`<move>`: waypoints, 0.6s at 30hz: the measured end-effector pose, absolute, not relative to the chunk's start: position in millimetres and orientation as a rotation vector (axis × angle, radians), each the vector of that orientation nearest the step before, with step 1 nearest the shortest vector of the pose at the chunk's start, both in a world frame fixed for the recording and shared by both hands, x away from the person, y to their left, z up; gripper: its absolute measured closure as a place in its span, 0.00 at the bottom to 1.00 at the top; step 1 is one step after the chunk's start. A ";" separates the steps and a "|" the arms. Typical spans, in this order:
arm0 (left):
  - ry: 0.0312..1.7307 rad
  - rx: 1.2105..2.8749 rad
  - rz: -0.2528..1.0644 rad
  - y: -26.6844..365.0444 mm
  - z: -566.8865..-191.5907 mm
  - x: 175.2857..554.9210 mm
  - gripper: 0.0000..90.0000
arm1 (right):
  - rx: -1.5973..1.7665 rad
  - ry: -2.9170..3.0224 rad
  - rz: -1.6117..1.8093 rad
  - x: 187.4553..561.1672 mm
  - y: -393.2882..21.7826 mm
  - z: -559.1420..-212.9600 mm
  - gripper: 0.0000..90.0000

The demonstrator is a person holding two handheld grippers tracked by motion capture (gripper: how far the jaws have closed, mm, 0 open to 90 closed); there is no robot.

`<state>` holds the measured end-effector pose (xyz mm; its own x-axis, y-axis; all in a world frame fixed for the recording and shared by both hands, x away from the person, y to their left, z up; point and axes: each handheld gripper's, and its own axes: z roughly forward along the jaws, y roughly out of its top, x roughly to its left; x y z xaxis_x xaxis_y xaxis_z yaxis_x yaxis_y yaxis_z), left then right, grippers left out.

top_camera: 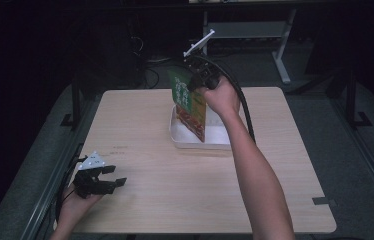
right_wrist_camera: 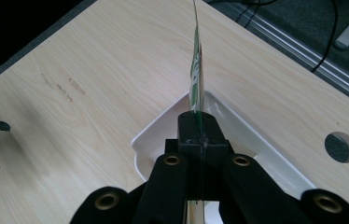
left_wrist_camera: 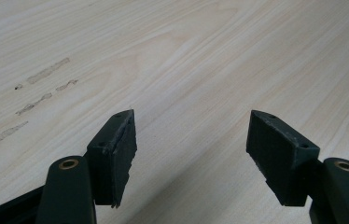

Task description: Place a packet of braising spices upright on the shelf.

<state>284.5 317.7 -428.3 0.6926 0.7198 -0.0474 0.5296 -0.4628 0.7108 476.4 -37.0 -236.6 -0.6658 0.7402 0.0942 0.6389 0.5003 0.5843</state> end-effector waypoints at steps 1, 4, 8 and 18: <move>0.952 2.174 0.337 317.6 -428.4 284.5 0.37 | 1.197 2.572 0.894 476.7 -37.2 -238.2 1.00; 0.952 2.173 0.337 317.6 -428.5 284.5 0.37 | 1.199 2.575 0.890 477.9 -37.3 -241.6 1.00; 0.952 2.172 0.338 317.4 -428.7 284.6 0.37 | 1.199 2.581 0.887 478.3 -35.3 -243.8 1.00; 0.954 2.174 0.336 317.3 -429.1 284.6 0.37 | 1.220 2.596 0.897 480.2 -35.4 -256.2 0.99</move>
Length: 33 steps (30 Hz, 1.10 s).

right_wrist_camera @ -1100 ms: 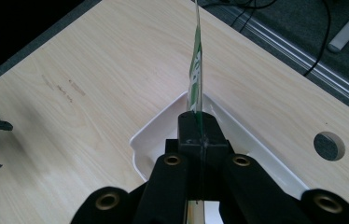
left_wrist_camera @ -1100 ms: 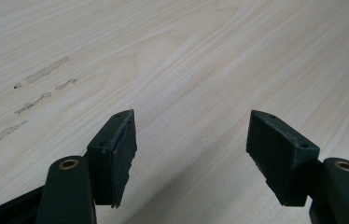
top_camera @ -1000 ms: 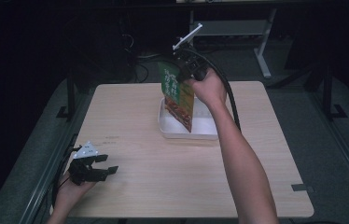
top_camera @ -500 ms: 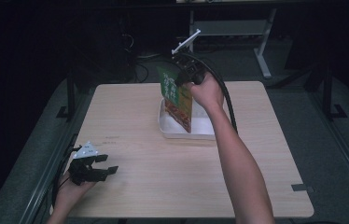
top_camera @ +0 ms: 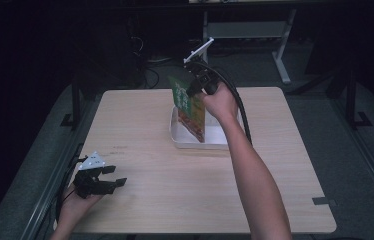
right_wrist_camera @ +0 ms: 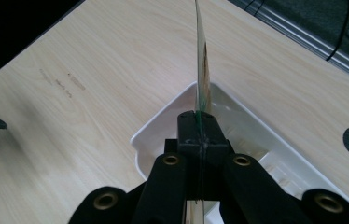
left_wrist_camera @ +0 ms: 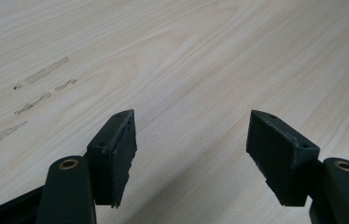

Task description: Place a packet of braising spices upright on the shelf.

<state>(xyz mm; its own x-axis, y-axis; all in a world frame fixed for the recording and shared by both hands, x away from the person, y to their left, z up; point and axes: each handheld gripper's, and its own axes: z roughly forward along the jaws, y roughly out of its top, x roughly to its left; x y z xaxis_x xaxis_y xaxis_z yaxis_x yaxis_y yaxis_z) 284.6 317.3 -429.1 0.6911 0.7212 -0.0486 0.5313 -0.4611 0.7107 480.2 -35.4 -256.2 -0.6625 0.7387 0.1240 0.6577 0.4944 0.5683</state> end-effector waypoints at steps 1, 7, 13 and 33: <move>0.952 2.175 0.339 317.4 -429.0 284.7 0.37 | 1.215 2.594 0.894 479.9 -35.3 -256.2 0.99; 0.951 2.175 0.337 316.9 -429.1 284.6 0.37 | 1.221 2.582 0.902 478.1 -39.5 -255.2 0.95; 0.947 2.179 0.338 316.6 -429.1 284.7 0.37 | 1.239 2.569 0.902 475.7 -51.0 -256.6 0.93; 0.954 2.174 0.336 315.6 -430.3 284.8 0.36 | 1.298 2.553 0.925 469.7 -76.0 -267.8 0.74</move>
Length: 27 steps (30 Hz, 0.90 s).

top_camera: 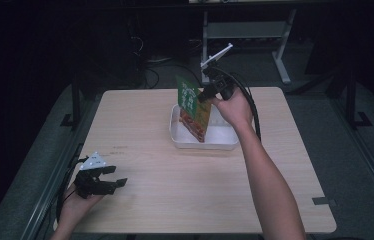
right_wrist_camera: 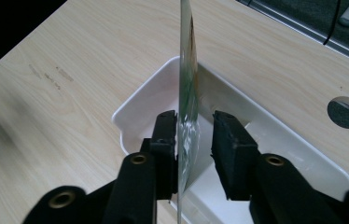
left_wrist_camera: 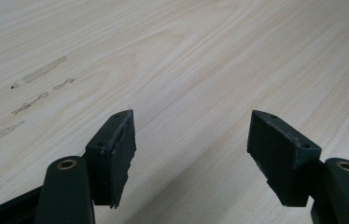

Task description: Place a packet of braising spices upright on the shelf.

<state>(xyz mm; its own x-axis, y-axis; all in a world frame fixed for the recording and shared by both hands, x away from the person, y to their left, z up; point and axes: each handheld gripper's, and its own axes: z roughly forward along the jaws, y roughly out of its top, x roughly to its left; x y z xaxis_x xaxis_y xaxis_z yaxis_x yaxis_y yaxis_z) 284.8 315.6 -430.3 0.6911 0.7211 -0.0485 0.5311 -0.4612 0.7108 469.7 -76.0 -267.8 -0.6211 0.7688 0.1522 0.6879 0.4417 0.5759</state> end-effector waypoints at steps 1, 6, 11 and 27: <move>0.949 2.182 0.337 315.9 -430.3 285.1 0.36 | 1.296 2.554 0.931 469.3 -77.3 -268.5 0.72; 0.951 2.180 0.337 315.1 -430.5 284.9 0.36 | 1.318 2.556 0.963 466.5 -85.2 -271.9 0.64; 0.954 2.184 0.336 314.8 -430.7 284.9 0.35 | 1.328 2.549 1.000 462.0 -94.6 -274.2 0.59; 0.953 2.182 0.334 313.3 -431.4 285.0 0.34 | 1.302 2.551 1.075 440.1 -117.7 -276.4 0.56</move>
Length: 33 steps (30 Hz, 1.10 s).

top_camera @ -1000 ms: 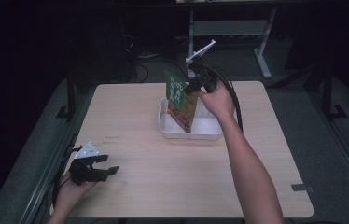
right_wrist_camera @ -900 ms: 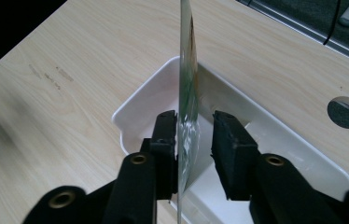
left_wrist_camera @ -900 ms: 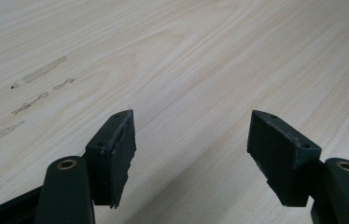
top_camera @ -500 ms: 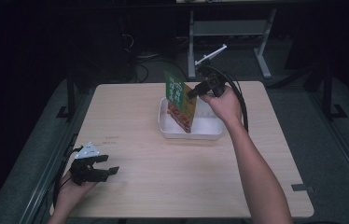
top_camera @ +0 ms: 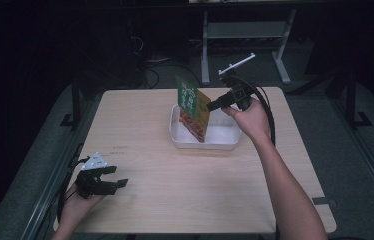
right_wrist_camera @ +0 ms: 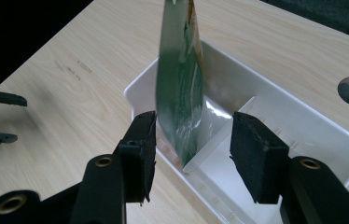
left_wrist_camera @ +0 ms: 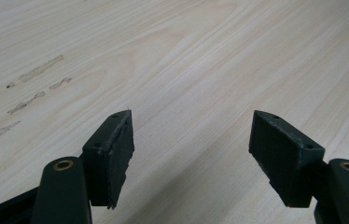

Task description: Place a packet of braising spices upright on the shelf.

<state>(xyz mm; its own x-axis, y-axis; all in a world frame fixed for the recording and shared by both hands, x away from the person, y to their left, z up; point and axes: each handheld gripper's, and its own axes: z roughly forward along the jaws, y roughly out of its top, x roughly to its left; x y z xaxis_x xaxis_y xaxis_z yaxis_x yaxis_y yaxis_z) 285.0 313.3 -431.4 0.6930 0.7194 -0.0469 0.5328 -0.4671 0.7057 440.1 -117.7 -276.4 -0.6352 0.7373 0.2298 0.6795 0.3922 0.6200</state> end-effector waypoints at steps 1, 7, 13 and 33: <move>0.952 2.183 0.334 313.3 -431.4 285.0 0.34 | 1.296 2.553 1.078 438.4 -118.3 -276.4 0.56; 0.950 2.183 0.333 313.0 -431.3 284.6 0.34 | 1.262 2.567 1.085 428.0 -122.8 -277.8 0.55; 0.948 2.181 0.330 312.8 -431.3 284.2 0.33 | 1.252 2.570 1.103 419.4 -128.8 -281.8 0.54; 0.935 2.188 0.330 309.0 -433.0 283.4 0.33 | 1.278 2.560 1.179 387.6 -163.9 -316.0 0.51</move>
<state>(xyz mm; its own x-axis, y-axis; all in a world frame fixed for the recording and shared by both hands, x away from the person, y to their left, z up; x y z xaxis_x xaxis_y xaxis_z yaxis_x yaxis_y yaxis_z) 283.4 309.0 -433.0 0.7037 0.7091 -0.0449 0.5241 -0.4753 0.7067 387.6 -163.9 -316.0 -0.6579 0.7006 0.2762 0.6653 0.3688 0.6491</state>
